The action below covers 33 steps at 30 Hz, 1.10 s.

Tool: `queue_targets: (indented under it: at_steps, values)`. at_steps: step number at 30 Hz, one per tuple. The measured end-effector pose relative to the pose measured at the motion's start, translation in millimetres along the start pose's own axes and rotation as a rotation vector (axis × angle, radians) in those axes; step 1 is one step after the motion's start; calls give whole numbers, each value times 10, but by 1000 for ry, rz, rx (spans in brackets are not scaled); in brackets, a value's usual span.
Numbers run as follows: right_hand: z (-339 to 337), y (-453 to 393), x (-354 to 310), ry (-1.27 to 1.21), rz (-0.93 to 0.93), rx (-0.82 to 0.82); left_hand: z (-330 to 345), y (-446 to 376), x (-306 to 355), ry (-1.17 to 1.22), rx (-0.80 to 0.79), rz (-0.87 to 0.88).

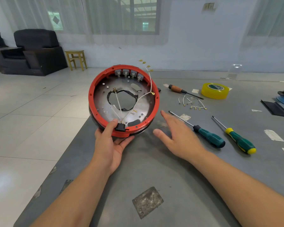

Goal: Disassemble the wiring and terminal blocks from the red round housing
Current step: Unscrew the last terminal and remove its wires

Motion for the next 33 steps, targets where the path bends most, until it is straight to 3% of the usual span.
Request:
queue_targets:
  at_steps: [3, 7, 11, 19, 25, 29, 33]
  values:
    - [-140, 38, 321, 510, -219, 212, -10, -24, 22, 5, -2, 12]
    - [-282, 136, 681, 749, -6, 155, -11, -7, 32, -3, -17, -31]
    - [-295, 132, 734, 743, 265, -10, 17, 20, 31, -18, -30, -36]
    - [-279, 107, 732, 689, 240, -84, 17, 12, 14, -17, -39, -78]
    - [-367, 120, 692, 489, 226, 56, 3, 35, 43, 65, -20, -138]
    - [-437, 147, 546, 339, 90, 234, -28, 28, 88, 61, -65, -160]
    - [-477, 187, 426, 315, -96, 283, -30, 43, 130, 62, -44, -118]
Point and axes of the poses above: each hand's wrist, its own y-axis away from the middle knuckle, its own z-axis out of the palm, x = y × z, the point moved 2 cm from there along -y, towards the middle knuckle, and after that the axes turned 7 degrees about y, right-handed, at the moved point
